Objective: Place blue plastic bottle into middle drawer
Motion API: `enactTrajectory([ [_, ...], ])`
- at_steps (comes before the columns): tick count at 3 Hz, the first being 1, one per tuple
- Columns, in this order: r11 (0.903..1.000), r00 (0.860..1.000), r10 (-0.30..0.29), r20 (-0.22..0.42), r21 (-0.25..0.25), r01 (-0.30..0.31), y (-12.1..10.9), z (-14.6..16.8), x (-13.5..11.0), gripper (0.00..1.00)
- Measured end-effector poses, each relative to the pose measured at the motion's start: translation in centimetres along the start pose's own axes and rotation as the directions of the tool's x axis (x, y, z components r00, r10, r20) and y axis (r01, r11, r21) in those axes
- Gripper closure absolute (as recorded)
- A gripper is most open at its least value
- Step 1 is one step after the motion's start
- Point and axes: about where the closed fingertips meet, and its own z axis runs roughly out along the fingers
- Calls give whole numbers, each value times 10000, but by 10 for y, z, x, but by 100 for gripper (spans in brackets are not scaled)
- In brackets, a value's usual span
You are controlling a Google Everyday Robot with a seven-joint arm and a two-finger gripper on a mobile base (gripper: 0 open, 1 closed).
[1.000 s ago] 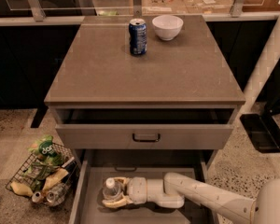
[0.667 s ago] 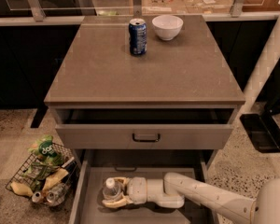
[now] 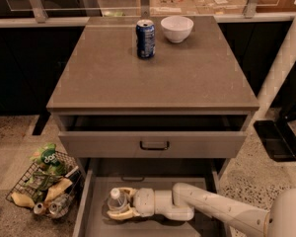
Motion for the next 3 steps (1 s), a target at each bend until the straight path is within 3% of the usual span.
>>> enactTrajectory([
  [1,10000,10000,0,1,-1,0,0,0,0,15],
  [2,10000,10000,5,18,-31,-5,1,2,0,0],
  [3,10000,10000,5,19,-33,-5,1,2,0,0],
])
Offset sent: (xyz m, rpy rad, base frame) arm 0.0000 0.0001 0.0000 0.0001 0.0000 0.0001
